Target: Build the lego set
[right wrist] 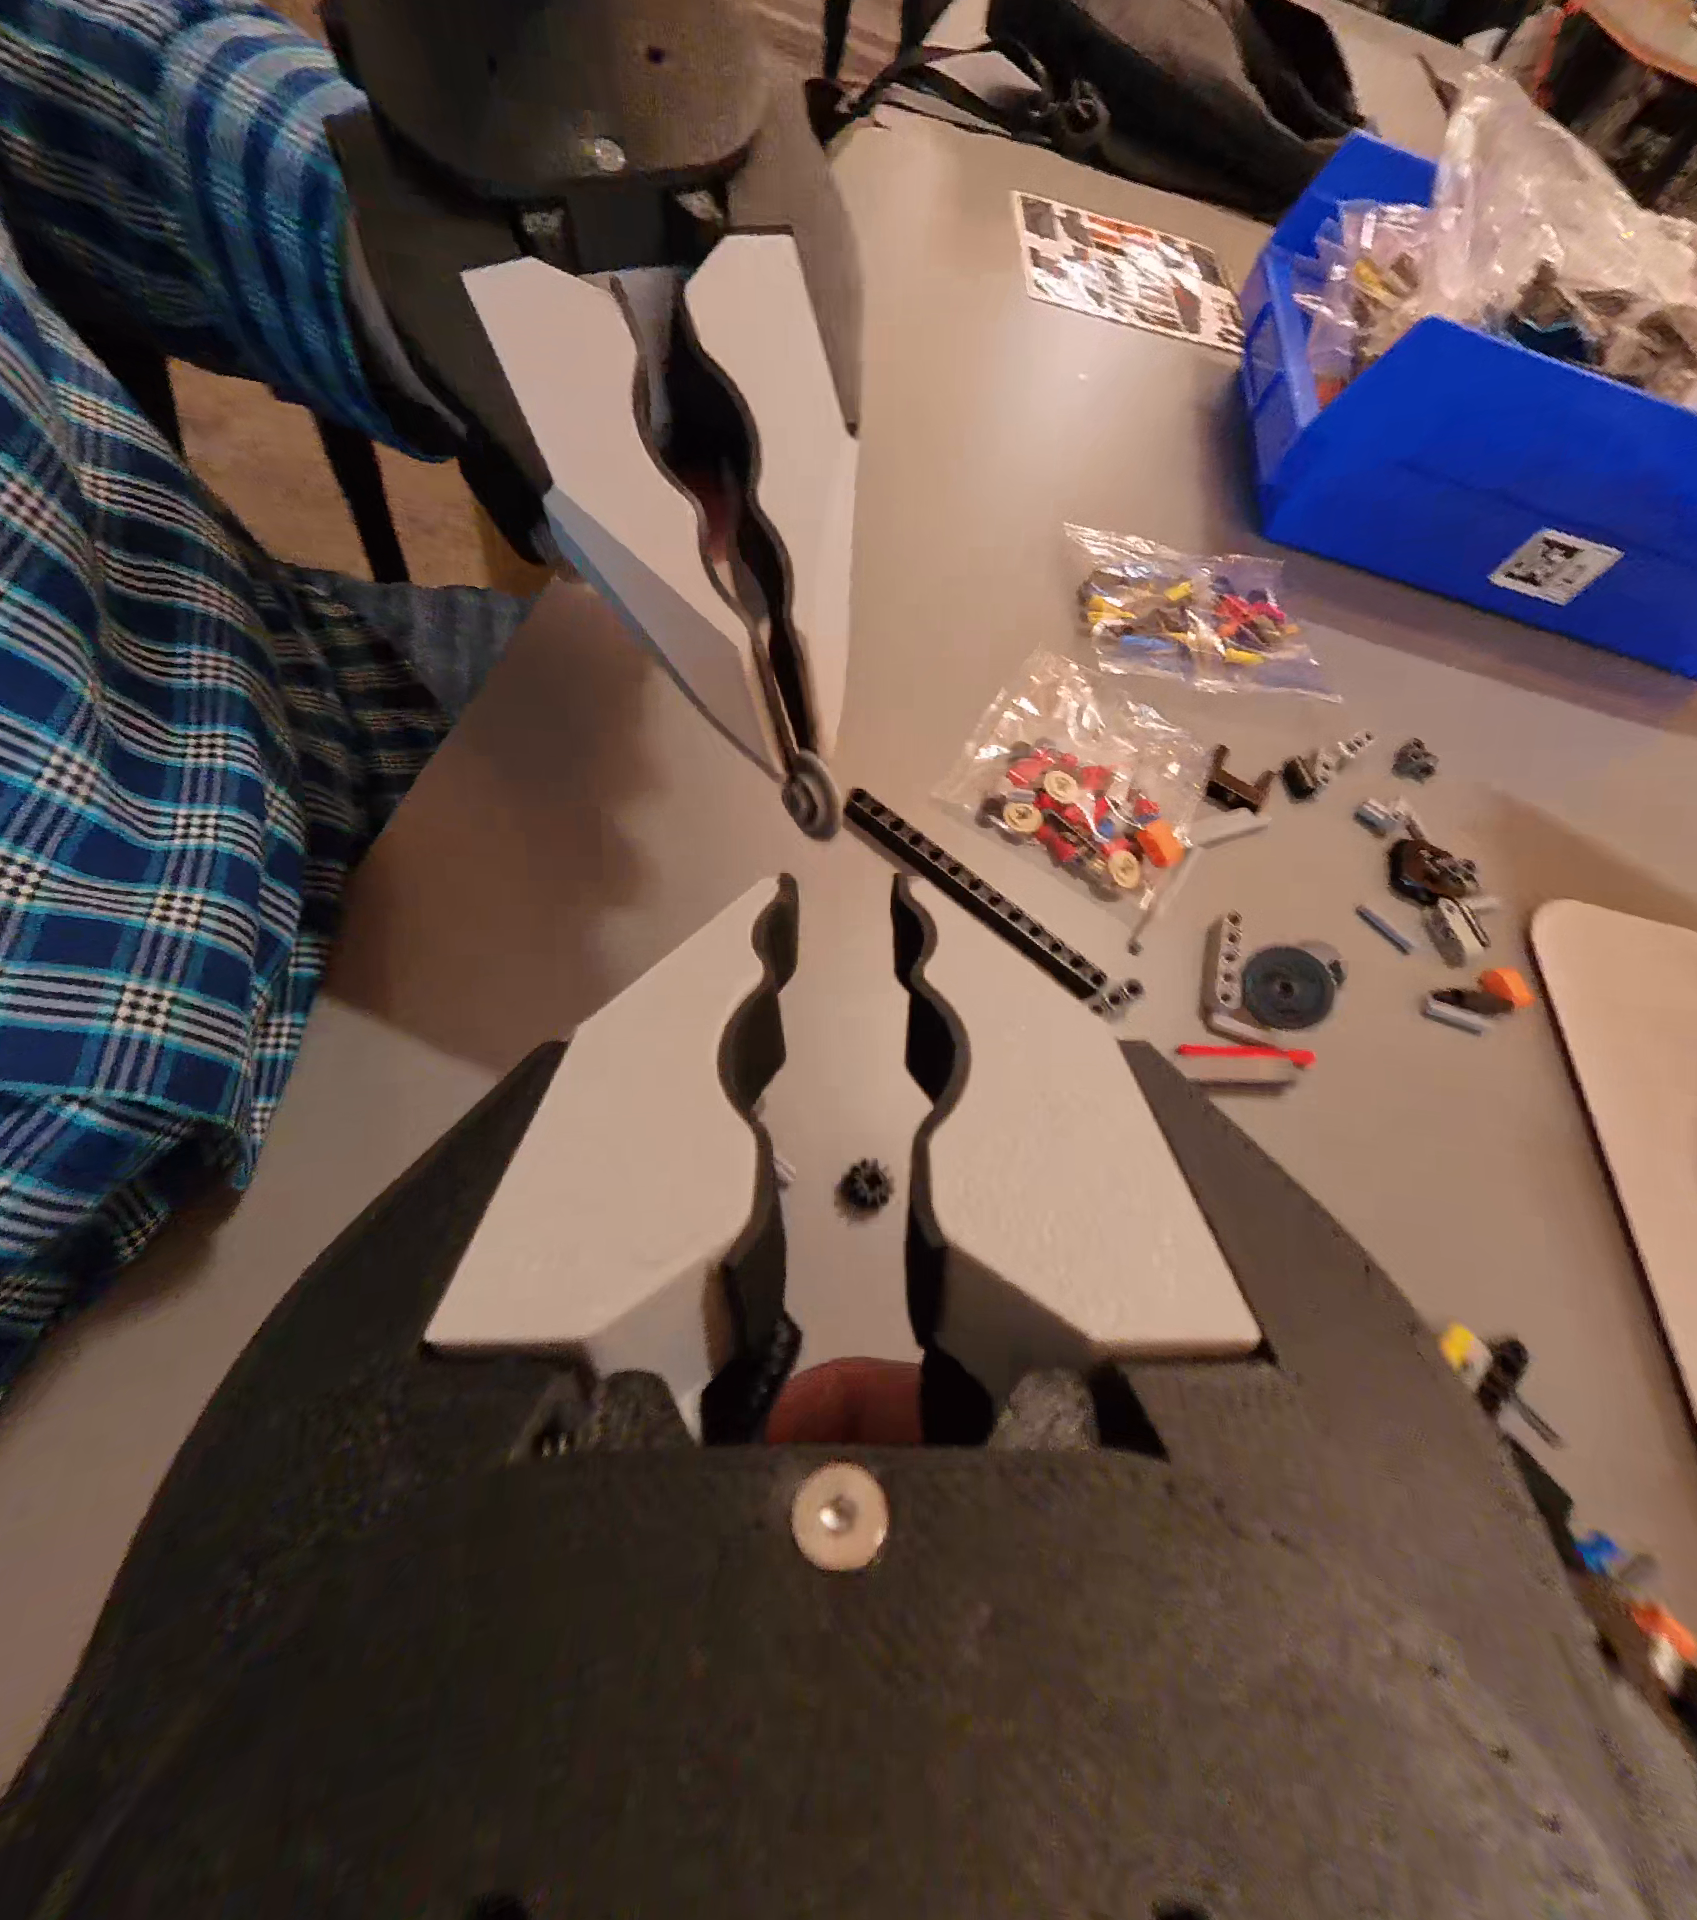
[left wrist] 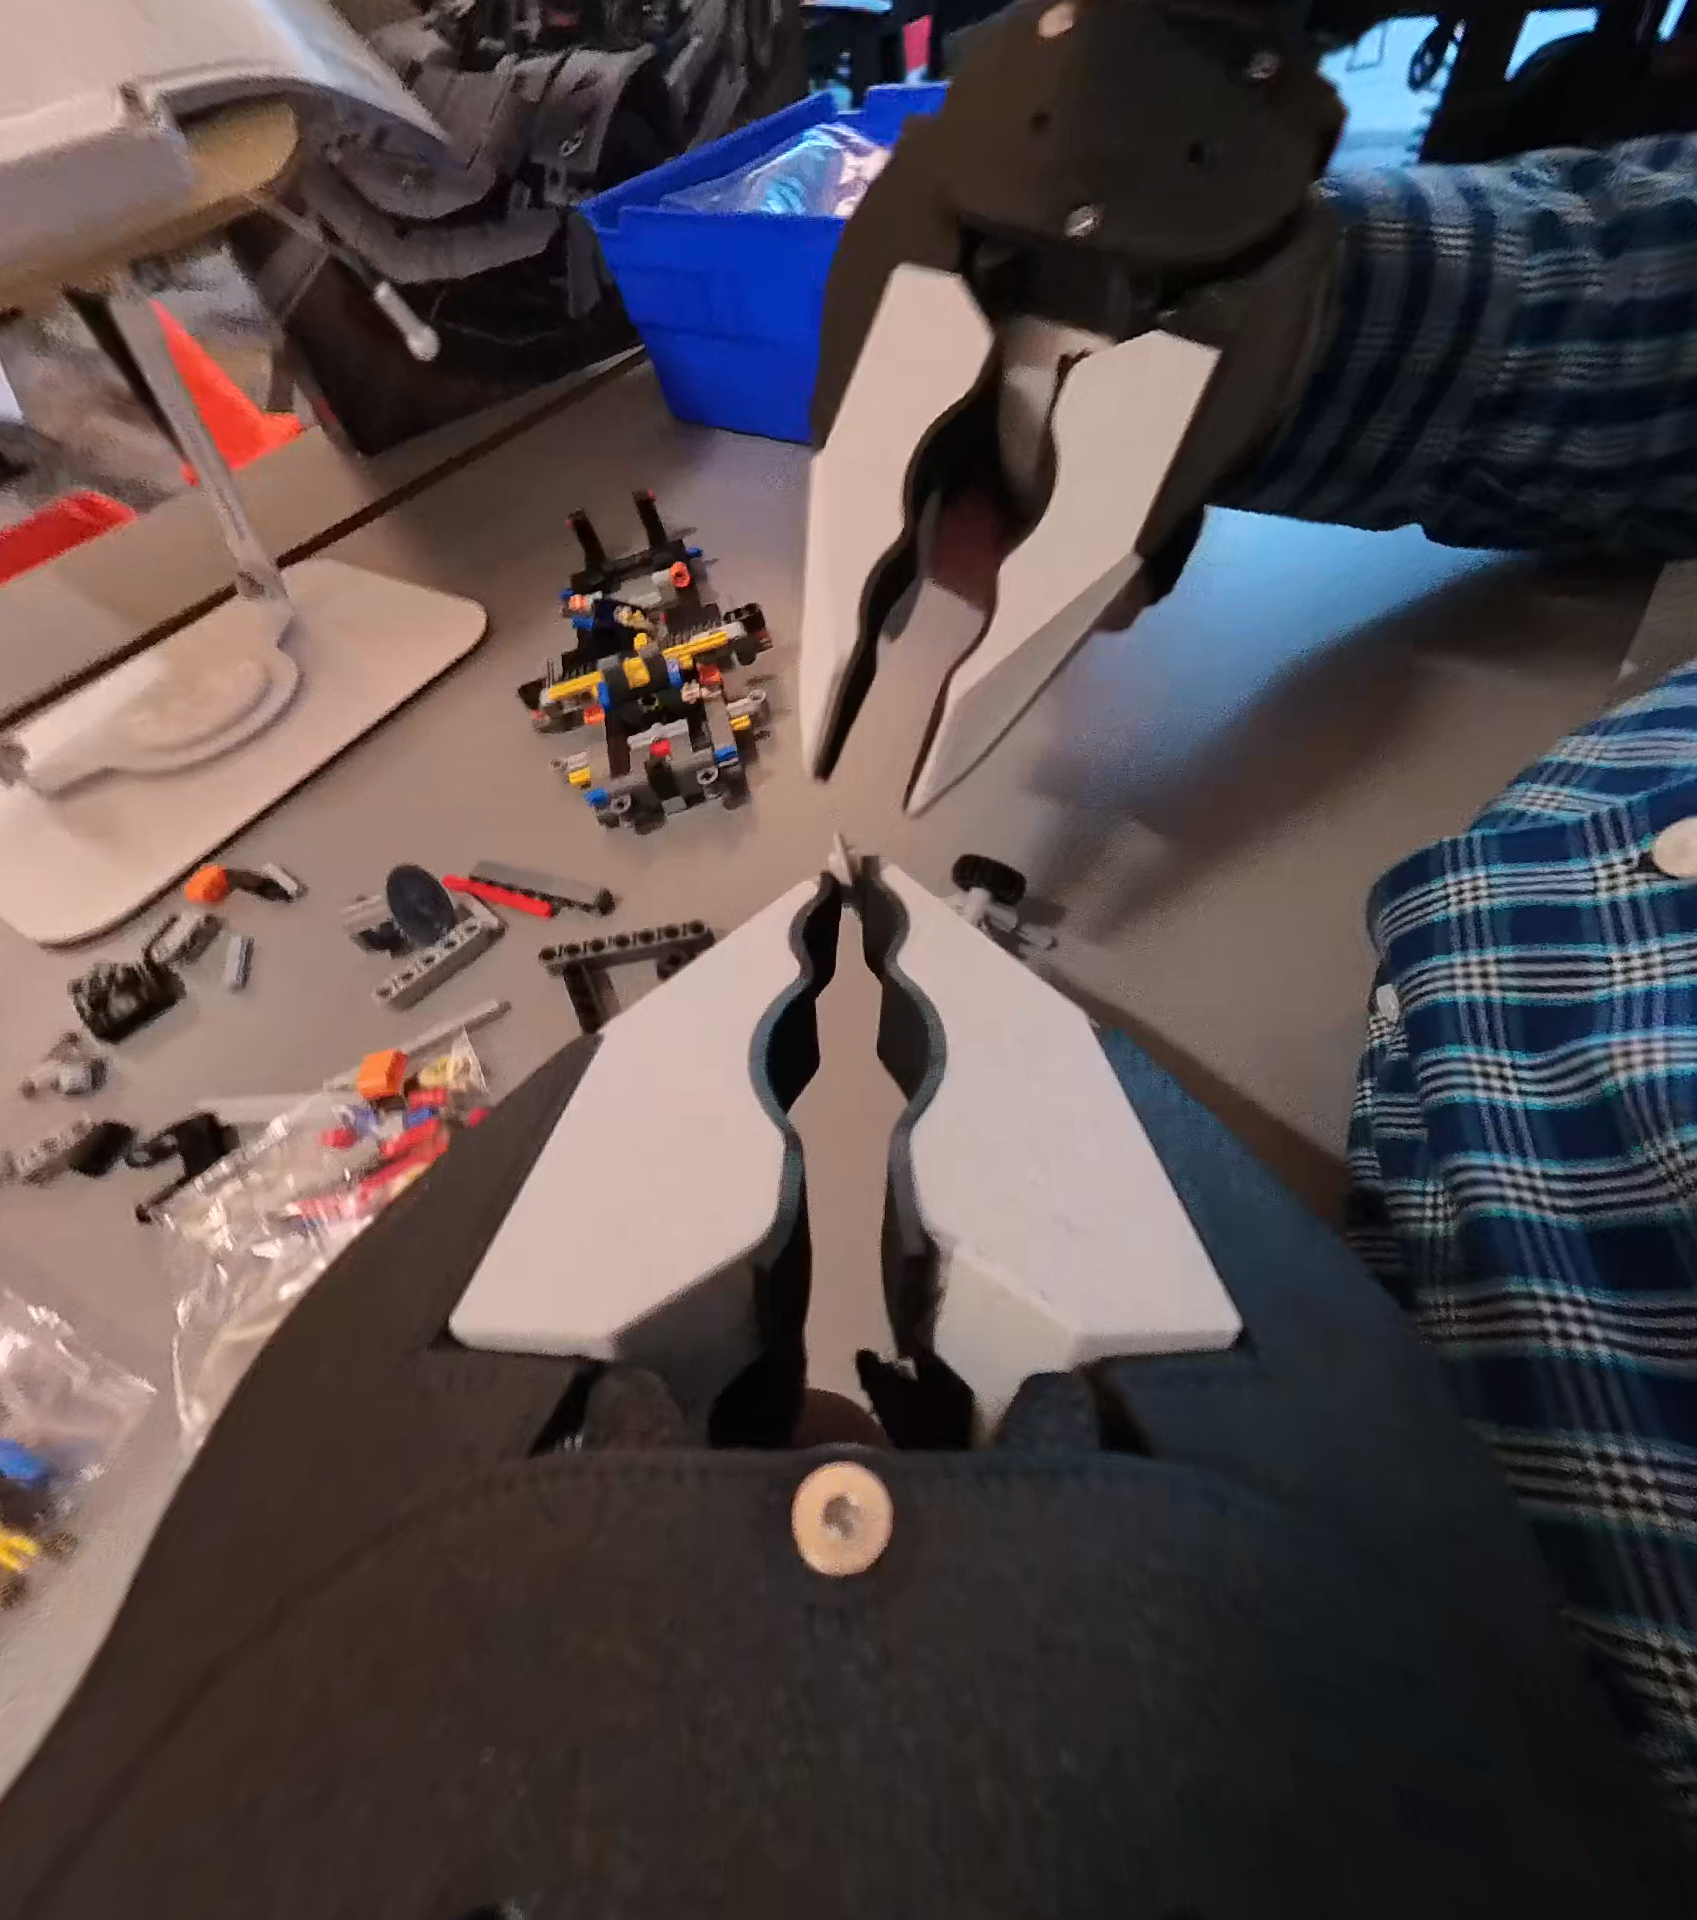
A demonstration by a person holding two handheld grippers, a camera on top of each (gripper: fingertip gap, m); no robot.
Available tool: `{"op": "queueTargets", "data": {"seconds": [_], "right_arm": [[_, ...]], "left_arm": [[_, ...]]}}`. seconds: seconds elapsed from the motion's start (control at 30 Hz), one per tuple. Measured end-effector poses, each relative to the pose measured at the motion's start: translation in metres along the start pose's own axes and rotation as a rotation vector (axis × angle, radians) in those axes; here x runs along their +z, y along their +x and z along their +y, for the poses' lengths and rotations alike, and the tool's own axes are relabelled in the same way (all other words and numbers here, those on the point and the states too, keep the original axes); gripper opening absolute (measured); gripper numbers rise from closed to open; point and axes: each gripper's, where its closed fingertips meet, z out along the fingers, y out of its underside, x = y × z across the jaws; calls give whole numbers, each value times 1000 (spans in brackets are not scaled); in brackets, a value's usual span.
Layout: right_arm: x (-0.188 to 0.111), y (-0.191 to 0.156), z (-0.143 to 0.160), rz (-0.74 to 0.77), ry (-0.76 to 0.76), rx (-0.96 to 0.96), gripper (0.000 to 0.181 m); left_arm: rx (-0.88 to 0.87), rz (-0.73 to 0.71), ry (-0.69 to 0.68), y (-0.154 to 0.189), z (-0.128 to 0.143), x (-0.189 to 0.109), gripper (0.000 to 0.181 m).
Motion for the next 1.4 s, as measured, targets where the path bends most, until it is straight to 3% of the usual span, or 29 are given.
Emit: {"op": "queueTargets", "data": {"seconds": [0.13, 0.3, 0.5, 0.7, 0.83, 1.07, 1.23, 1.4], "right_arm": [[-17, -6, 25, 50, -135, 43, 30], [-11, -25, 62, 69, -255, 131, 21], [-2, -26, 69, 73, -217, 267, 28], [5, -24, 69, 58, -183, 326, 18], [1, -13, 56, 107, -92, 332, 18], [-18, 21, 22, 258, 176, 393, 18], [-22, 31, 16, 275, 235, 459, 18], [-34, 36, 1, 271, 392, 489, 18]], "left_arm": [[-127, -42, -65, -5, 20, 0, 1], [-286, -51, -150, 1, 45, 6, 1], [-367, -68, -170, 3, 52, 8, 0], [-411, -87, -174, 0, 56, 11, 0], [-457, -114, -131, -8, 50, 10, 0], [-533, -179, 57, -34, 14, 7, 1], [-621, -172, 140, -45, 2, 7, 0], [-607, -189, 192, -51, -13, 6, 0]]}}
